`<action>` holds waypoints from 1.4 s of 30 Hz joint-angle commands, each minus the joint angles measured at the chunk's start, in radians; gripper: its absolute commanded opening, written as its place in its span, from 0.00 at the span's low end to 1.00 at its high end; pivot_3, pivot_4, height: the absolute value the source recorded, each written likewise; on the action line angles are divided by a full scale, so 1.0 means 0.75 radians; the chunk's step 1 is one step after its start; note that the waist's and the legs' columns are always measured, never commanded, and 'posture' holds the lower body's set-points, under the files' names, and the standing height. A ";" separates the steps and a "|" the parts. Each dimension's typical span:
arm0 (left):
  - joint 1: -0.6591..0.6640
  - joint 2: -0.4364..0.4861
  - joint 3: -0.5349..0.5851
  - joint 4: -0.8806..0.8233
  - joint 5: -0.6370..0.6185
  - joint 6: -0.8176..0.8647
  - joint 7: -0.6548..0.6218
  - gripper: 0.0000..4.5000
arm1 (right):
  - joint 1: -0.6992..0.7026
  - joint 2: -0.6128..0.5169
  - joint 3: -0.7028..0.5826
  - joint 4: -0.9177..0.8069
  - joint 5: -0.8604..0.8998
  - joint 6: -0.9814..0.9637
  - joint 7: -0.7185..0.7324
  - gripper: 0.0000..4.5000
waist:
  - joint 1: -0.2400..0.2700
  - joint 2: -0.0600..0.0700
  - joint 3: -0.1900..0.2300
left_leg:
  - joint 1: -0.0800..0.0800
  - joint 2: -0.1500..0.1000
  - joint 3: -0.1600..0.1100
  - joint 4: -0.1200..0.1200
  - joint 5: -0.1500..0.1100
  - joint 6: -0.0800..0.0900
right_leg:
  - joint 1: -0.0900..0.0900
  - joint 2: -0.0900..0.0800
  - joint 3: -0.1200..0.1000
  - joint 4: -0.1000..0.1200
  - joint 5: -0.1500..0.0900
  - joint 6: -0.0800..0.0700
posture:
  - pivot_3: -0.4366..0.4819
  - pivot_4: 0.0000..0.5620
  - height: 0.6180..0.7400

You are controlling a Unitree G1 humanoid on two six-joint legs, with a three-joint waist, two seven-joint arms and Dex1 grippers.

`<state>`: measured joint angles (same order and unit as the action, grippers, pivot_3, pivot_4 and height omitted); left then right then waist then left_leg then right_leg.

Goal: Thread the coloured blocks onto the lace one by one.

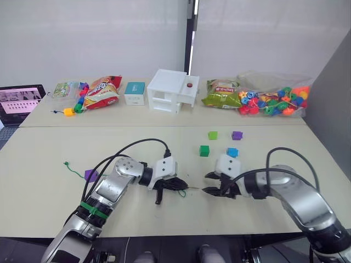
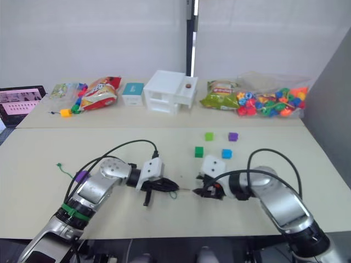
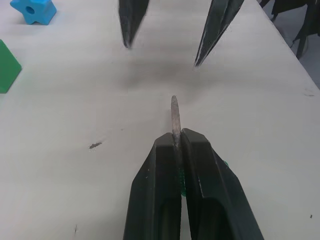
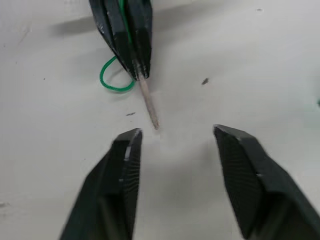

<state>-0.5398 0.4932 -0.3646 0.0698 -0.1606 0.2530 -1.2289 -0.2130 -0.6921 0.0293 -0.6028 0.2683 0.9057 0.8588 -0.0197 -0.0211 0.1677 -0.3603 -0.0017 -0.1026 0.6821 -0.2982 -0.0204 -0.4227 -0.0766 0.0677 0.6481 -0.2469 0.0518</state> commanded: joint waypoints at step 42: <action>0.146 0.179 0.142 -0.225 -0.099 0.136 0.044 0.00 | 0.150 0.869 0.055 -0.002 -0.261 -0.294 -1.138 0.27 | -0.034 0.004 -0.001 | 0.003 0.001 0.000 -0.007 0.002 -0.004 | -0.002 0.000 0.002 0.001 0.000 -0.001 | 0.48 0.27 1.00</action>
<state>-0.4268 0.6242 -0.2775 -0.0745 -0.2232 0.3737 -1.1957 -0.1086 -0.0436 0.0213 -0.4741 0.0492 0.6181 -0.0138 -0.0449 -0.0182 0.1668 -0.3581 -0.0014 -0.1024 0.6771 -0.2966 -0.0234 -0.4241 -0.0764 0.0691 0.6490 -0.2466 0.0512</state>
